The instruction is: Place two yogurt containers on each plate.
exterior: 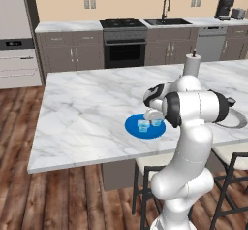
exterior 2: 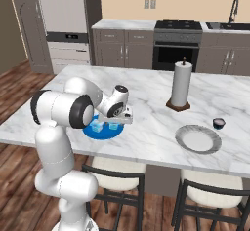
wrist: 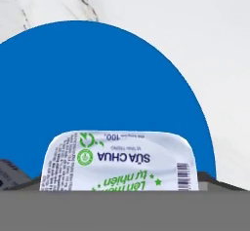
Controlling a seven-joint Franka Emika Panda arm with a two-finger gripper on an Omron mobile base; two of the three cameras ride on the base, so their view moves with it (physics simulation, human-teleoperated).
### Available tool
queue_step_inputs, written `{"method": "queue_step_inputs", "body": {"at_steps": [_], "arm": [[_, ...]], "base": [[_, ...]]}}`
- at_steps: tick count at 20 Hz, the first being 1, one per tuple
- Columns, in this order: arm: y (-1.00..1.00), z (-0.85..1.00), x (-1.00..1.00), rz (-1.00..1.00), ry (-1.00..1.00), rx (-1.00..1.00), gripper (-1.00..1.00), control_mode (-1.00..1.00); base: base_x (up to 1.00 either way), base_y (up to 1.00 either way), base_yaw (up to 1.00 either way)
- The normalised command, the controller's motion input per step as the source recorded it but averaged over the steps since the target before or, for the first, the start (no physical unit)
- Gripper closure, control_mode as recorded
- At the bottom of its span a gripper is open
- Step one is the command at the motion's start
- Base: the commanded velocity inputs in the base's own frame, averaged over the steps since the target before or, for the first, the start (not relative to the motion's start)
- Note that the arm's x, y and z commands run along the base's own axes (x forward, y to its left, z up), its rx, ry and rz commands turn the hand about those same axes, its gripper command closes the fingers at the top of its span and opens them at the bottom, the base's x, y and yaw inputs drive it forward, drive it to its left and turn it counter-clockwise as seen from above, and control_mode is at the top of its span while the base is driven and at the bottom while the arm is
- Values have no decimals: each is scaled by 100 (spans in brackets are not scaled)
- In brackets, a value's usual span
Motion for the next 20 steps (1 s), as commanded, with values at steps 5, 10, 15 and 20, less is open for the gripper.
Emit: {"method": "queue_step_inputs", "body": {"at_steps": [5, 10, 15, 20], "arm": [[0, 0, -1, 0, 0, 0, -100, -100], [0, 8, -5, 0, 0, 0, -100, -100], [1, 21, -5, 0, 0, 0, -100, -100], [0, 36, -15, 0, 0, 0, -100, -100]], "base": [[0, 0, 0], [0, 0, 0], [0, 0, 0], [0, 0, 0]]}}
